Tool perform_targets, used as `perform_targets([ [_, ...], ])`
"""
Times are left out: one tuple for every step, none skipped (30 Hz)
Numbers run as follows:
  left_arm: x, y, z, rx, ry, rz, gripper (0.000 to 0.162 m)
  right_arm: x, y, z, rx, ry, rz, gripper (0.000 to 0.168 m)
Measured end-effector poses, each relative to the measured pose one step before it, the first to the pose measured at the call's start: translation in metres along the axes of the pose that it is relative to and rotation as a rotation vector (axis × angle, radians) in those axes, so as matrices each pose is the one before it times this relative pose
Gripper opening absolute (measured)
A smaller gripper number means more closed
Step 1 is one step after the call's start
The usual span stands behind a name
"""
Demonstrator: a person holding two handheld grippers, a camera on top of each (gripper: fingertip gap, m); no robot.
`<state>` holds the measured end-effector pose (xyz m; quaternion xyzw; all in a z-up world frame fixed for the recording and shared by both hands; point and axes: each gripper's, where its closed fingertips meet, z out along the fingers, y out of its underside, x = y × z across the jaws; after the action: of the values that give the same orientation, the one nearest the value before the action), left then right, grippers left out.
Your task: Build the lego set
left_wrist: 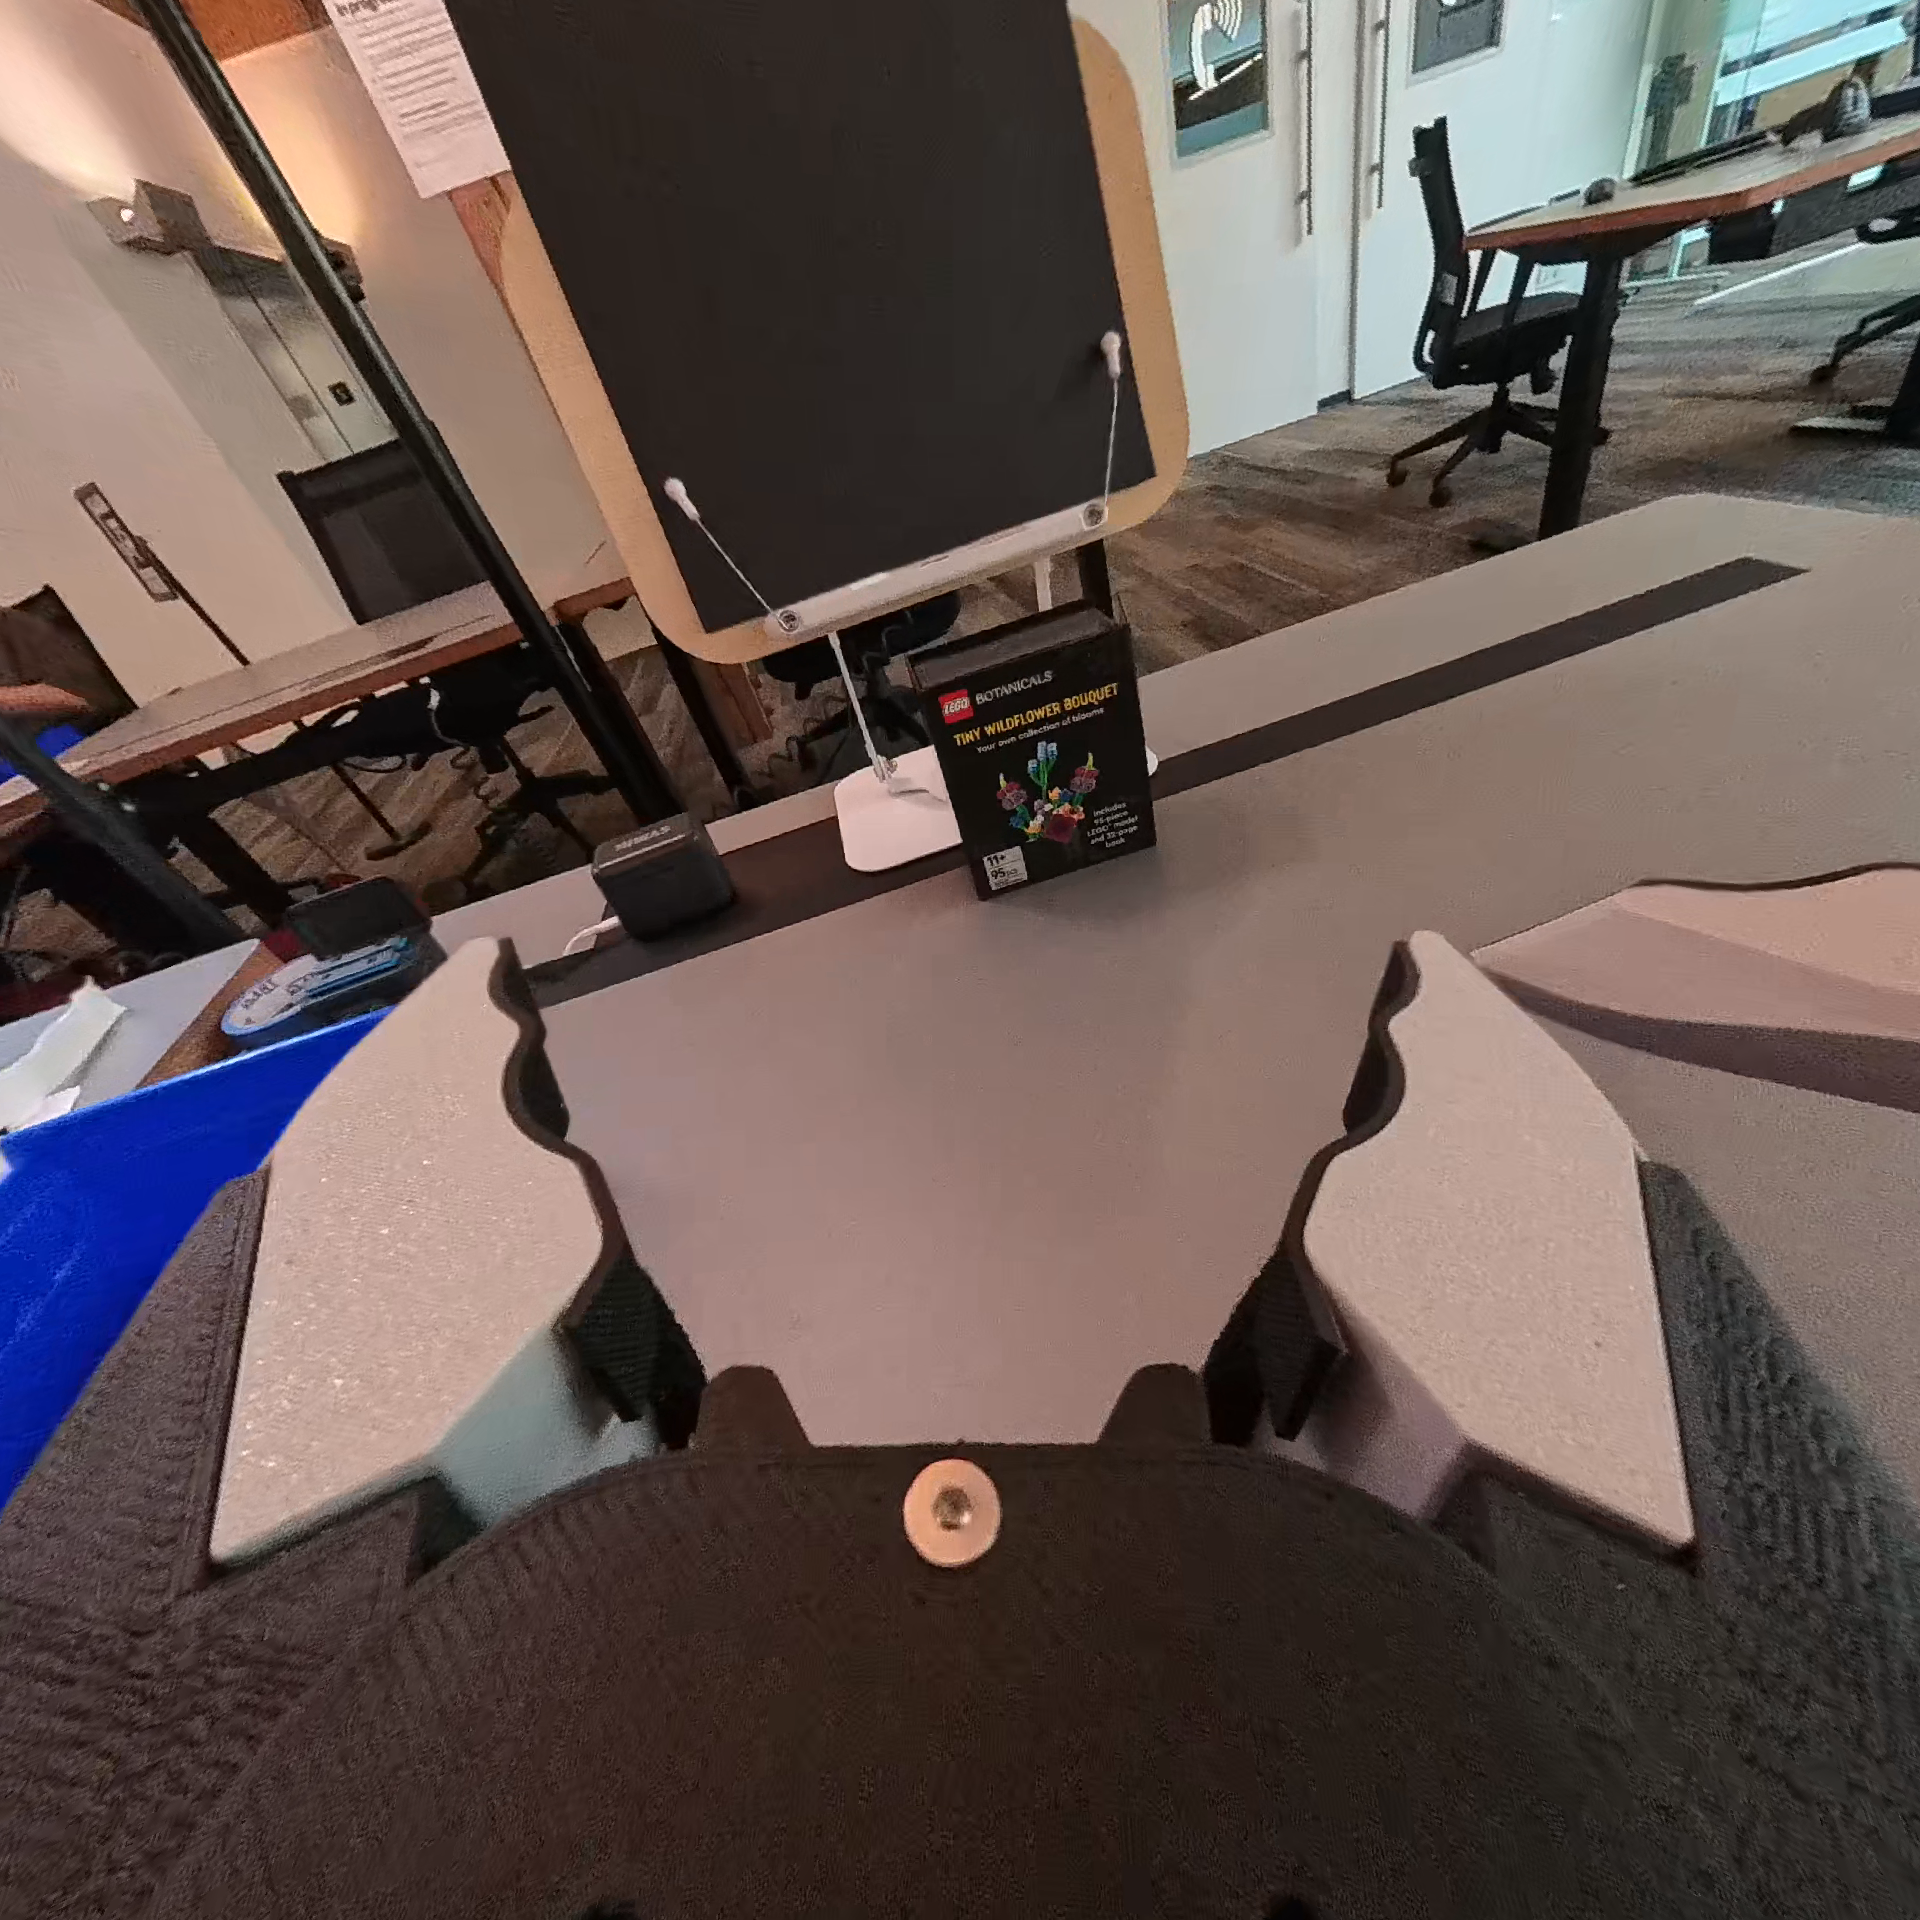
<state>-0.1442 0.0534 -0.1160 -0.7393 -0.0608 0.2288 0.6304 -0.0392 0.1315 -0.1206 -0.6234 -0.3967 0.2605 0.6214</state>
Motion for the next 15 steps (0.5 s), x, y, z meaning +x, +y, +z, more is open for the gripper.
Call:
perform_targets([
  [-0.00057, -0.0016, -0.00389, 0.0034, -0.0076, 0.0013, 0.145, -0.00014, -0.00229, -0.00414, 0.0091, -0.0012, 0.0068, 0.148],
  [0.00047, -0.00173, -0.00364, 0.0066, 0.0014, -0.0025, 0.145, -0.00042, -0.00049, -0.00306, 0.0006, -0.0049, 0.0001, 0.148],
  [0.00085, -0.00122, -0.00297, 0.0041, 0.0053, -0.0055, 0.145, -0.00046, 0.0012, -0.0015, -0.0085, -0.0076, -0.0058, 0.147],
  [0.0007, -0.00053, -0.00219, 0.0013, 0.005, -0.004, 0.145, 0.00016, 0.00211, -0.00074, -0.013, -0.0043, -0.0074, 0.147],
  [0.00047, -0.00005, -0.00125, -0.0003, 0.0033, -0.0009, 0.145, 0.00122, 0.00208, -0.0005, -0.009, 0.0013, -0.0056, 0.148],
  [0.00033, 0.00056, -0.00066, -0.0028, 0.0024, 0.0021, 0.145, 0.00132, 0.00148, 0.00002, -0.0041, 0.0019, -0.0026, 0.148],
  [0.00048, 0.00092, -0.00018, -0.0043, 0.0043, 0.003, 0.145, -0.00008, 0.00119, -0.00013, -0.0033, -0.0063, 0.0012, 0.147],
  [0.00072, 0.00069, -0.00009, -0.0028, 0.0064, 0.0, 0.145, -0.00209, 0.00085, -0.0003, -0.0047, -0.0215, 0.0011, 0.146],
  [0.00056, -0.00004, -0.00021, 0.0026, 0.0044, -0.0029, 0.145, -0.00478, 0.0009, -0.00008, -0.0061, -0.0367, -0.0039, 0.142],
  [0.00016, -0.00016, -0.00004, 0.0059, 0.0017, -0.0016, 0.145, -0.00516, 0.00138, -0.00025, -0.0092, -0.0357, -0.0048, 0.142],
  [0.00045, 0.00106, 0.00032, -0.0001, 0.0018, 0.0005, 0.145, -0.00245, 0.00224, -0.00004, -0.0119, -0.0163, -0.0024, 0.142],
  [0.00042, 0.00231, 0.00057, -0.0085, 0.0027, 0.0004, 0.145, -0.00031, 0.00159, -0.00034, -0.0066, -0.001, -0.0024, 0.143],
  [0.00024, 0.00262, 0.00035, -0.0098, 0.0017, -0.0007, 0.145, 0.00118, 0.00125, -0.00081, -0.0023, 0.0067, -0.004, 0.143],
  [-0.00008, 0.00193, -0.00006, -0.0058, -0.0001, -0.0028, 0.145, 0.0019, 0.00119, -0.00151, -0.0018, 0.0103, -0.0021, 0.143],
  [-0.00006, 0.00109, -0.00043, -0.0017, 0.0003, -0.0044, 0.145, 0.00175, 0.00082, -0.00101, -0.0017, 0.0082, -0.0004, 0.143],
])
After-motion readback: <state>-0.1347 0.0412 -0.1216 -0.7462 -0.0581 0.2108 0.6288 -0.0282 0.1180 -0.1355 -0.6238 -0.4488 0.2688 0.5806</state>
